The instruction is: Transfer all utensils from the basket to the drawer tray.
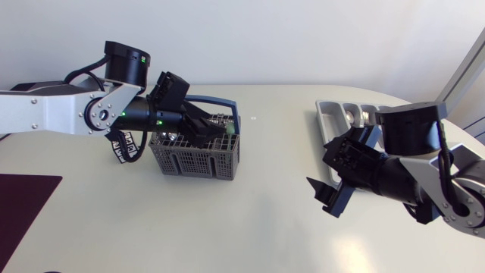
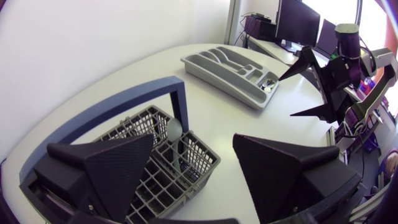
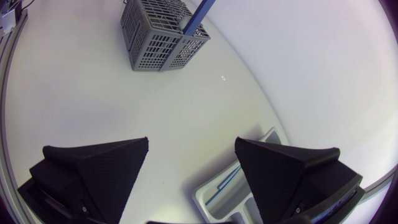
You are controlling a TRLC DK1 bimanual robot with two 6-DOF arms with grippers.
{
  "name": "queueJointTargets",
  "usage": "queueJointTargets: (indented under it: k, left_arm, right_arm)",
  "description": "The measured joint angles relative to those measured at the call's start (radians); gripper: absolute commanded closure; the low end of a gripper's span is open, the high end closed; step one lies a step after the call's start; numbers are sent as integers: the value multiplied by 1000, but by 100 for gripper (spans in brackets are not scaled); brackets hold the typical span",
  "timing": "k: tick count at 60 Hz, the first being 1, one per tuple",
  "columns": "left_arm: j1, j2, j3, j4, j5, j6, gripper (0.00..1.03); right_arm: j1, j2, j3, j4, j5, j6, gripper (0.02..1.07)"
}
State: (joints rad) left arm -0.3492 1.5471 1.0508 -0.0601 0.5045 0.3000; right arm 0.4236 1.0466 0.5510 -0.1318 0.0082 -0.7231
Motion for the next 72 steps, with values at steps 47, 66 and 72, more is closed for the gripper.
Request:
queueJointTargets:
  k: [47,66,72]
  left_arm:
    - [-69,222,276,-222,-118,97,13]
    - [-113,227,224,-85,-229,97,13]
    - [-142,197,146,-68,-274,97,13]
  right_arm:
    - [47,21,-2,49,15,25,7]
    - [47,27,-20,84,11,25,7]
    - [47,27,-25,84,11,25,7]
